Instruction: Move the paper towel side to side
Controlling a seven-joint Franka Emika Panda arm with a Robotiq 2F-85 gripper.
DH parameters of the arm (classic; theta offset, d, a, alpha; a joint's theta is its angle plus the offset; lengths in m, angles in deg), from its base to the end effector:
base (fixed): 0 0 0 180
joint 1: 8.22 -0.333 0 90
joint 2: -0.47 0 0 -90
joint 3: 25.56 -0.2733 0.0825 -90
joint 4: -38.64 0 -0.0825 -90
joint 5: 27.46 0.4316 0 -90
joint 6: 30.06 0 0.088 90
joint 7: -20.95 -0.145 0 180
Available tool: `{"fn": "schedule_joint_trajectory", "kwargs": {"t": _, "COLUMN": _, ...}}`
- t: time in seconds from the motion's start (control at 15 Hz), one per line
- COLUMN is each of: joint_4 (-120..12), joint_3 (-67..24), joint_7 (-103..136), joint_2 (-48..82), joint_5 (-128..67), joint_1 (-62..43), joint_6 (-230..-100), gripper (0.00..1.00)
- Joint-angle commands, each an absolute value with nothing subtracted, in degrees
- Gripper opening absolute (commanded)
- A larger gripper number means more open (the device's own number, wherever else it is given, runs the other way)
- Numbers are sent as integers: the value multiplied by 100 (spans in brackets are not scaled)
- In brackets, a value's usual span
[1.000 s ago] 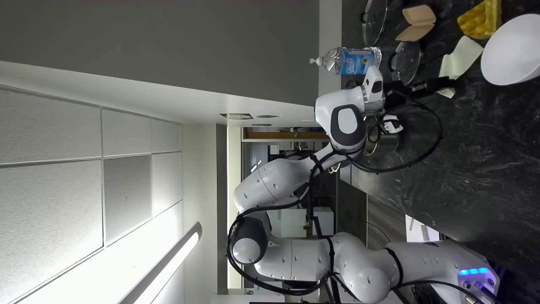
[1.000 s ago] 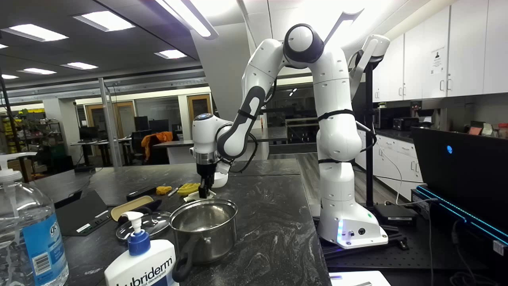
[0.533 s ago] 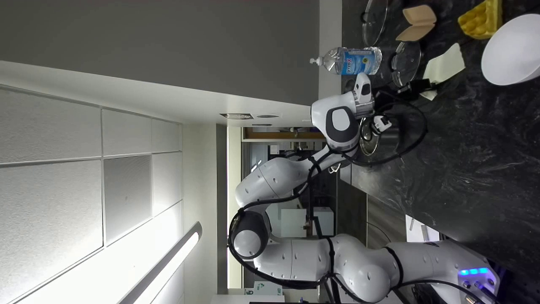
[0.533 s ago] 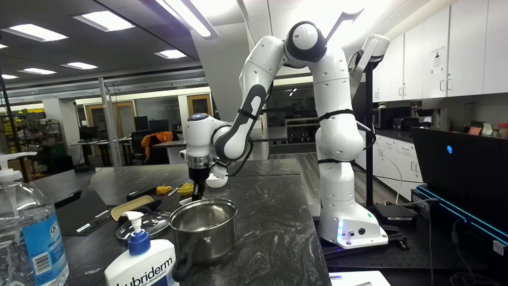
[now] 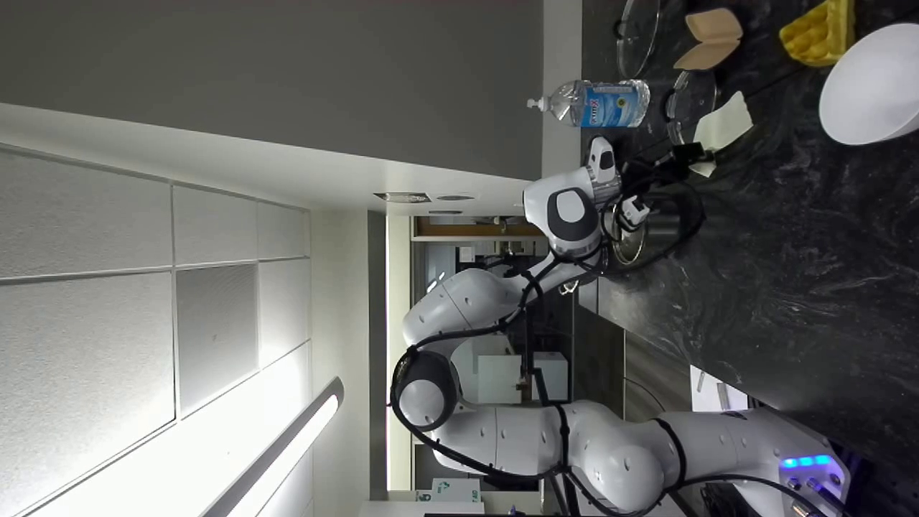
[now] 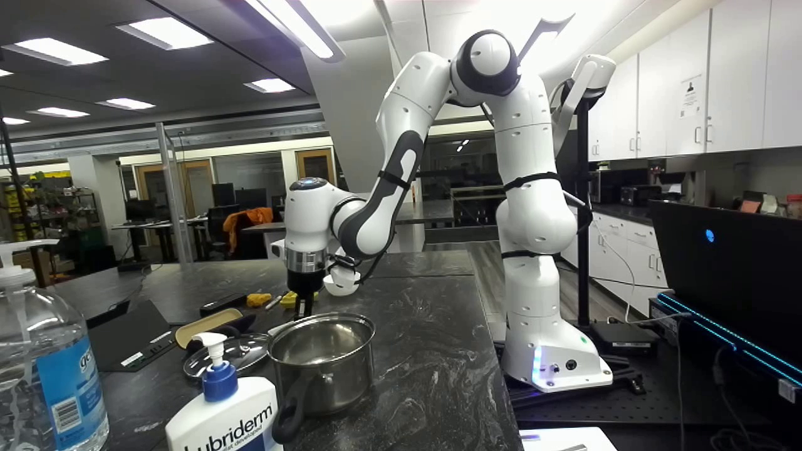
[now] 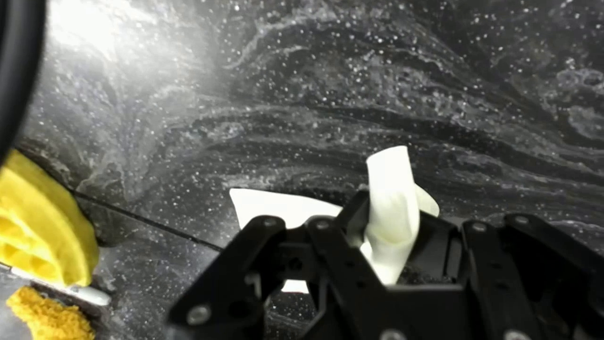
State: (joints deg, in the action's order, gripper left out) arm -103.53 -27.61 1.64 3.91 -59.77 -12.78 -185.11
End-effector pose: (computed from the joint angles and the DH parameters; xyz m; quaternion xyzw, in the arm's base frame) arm 0.5142 0.0699 0.1611 0.9783 0.1343 0.1079 0.1154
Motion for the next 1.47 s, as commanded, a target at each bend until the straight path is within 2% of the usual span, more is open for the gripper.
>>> {"fn": "schedule_joint_trajectory", "kwargs": {"t": 0.0, "joint_4": -10339, "joint_3": -2697, "joint_7": 293, "joint_2": 359, "joint_5": -5972, "joint_1": -1244, "joint_6": -18583, "gripper": 2}}
{"fn": "schedule_joint_trajectory", "kwargs": {"t": 0.87, "joint_4": -10286, "joint_3": -1761, "joint_7": 116, "joint_2": 283, "joint_5": -6160, "joint_1": -422, "joint_6": -18577, "gripper": 2}}
{"fn": "schedule_joint_trajectory", "kwargs": {"t": 1.4, "joint_4": -10106, "joint_3": -2069, "joint_7": 64, "joint_2": 363, "joint_5": -6366, "joint_1": -689, "joint_6": -18500, "gripper": 2}}
